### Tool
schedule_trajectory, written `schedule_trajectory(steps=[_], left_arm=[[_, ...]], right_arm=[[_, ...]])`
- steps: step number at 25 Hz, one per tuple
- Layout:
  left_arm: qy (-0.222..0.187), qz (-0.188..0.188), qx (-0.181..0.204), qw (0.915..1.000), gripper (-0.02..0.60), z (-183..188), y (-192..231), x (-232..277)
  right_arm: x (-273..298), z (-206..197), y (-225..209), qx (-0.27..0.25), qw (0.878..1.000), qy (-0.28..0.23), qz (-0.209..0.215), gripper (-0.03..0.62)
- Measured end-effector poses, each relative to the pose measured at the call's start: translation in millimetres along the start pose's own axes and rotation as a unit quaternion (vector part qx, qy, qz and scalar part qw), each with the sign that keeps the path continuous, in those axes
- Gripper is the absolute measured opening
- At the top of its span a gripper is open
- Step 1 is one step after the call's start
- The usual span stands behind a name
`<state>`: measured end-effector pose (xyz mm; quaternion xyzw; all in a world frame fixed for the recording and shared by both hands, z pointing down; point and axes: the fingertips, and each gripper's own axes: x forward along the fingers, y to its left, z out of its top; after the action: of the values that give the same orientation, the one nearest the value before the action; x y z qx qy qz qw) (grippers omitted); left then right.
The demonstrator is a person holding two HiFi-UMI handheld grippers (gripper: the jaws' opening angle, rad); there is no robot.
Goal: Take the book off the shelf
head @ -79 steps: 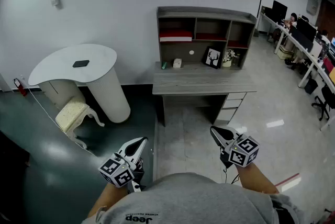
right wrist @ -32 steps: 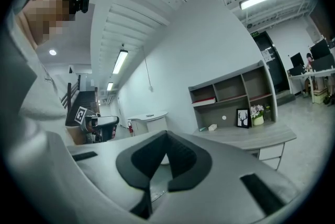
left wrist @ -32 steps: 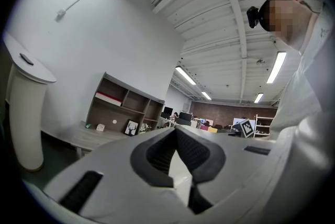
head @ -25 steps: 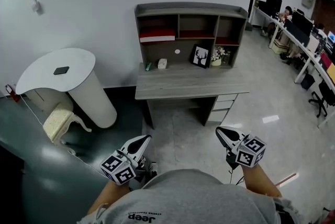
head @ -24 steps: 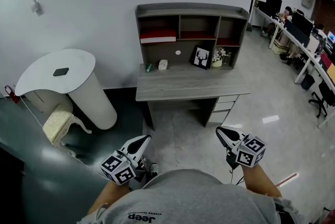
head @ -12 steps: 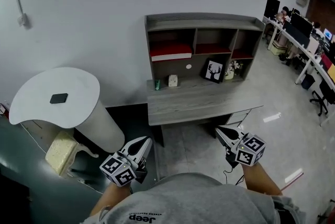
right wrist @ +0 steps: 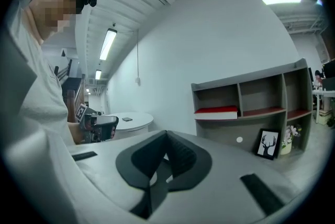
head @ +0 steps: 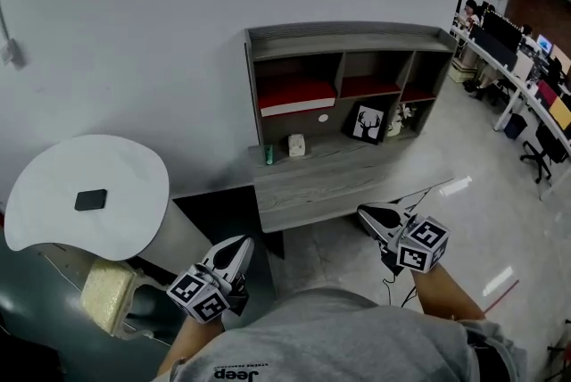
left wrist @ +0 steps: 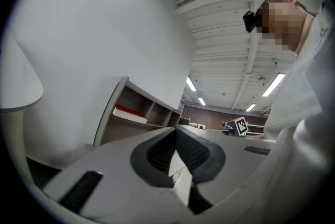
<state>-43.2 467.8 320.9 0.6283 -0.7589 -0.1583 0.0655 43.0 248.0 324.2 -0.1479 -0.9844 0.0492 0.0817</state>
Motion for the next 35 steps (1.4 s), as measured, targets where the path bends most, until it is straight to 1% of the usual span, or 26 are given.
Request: schedule_trajectory(steps=[3, 7, 12, 15, 18, 22, 27, 32, 33, 34, 35], left_arm=[[0.001, 0.002, 0.000, 1.0000, 0.020, 2.0, 15.7, 2.7], [0.004, 0.014, -0.001, 0.9999, 0.020, 3.7, 33.2, 11.6], [0.001, 0.045, 0.006, 0.9990, 0.020, 5.3, 55.5, 29.4], [-0.002, 0.069, 0.012, 0.9976, 0.020, 5.5, 72.1, 47.8], [-0.008, 0.092, 0.018, 0.9956, 0.020, 7.5, 91.0, 80.1], [-0.018, 0.120, 0.021, 0.9924, 0.020, 12.6, 113.7, 140.7], [-0.023, 0.145, 0.029, 0.9888, 0.021, 20.2, 142.3, 211.1], [-0.019, 0.161, 0.037, 0.9860, 0.021, 24.6, 165.2, 262.2], [-0.016, 0.162, 0.038, 0.9859, 0.021, 25.0, 169.3, 270.4], [-0.015, 0.162, 0.039, 0.9859, 0.021, 25.1, 173.4, 277.9], [-0.013, 0.162, 0.038, 0.9860, 0.021, 25.2, 177.5, 284.5]], right_arm=[[19.1, 4.6, -5.2, -0.010, 1.000, 0.002, 0.004, 0.002], [43.3, 8.7, -20.5, -0.008, 1.000, 0.001, 0.016, 0.002], [81.0, 11.6, -52.7, -0.011, 0.999, 0.003, 0.049, 0.002], [106.9, 12.4, -81.6, -0.012, 0.997, -0.001, 0.074, 0.002], [131.9, 19.3, -116.9, -0.021, 0.995, -0.006, 0.101, 0.002], [158.9, 33.8, -169.5, -0.050, 0.990, -0.001, 0.131, 0.002], [188.1, 53.4, -232.4, -0.095, 0.984, -0.004, 0.151, 0.002], [214.9, 59.5, -264.8, -0.145, 0.975, -0.003, 0.169, 0.005], [219.6, 60.2, -269.2, -0.151, 0.974, -0.003, 0.172, 0.006], [224.4, 60.8, -273.3, -0.153, 0.973, -0.002, 0.174, 0.028], [229.4, 61.2, -277.1, -0.151, 0.973, -0.002, 0.177, 0.031]])
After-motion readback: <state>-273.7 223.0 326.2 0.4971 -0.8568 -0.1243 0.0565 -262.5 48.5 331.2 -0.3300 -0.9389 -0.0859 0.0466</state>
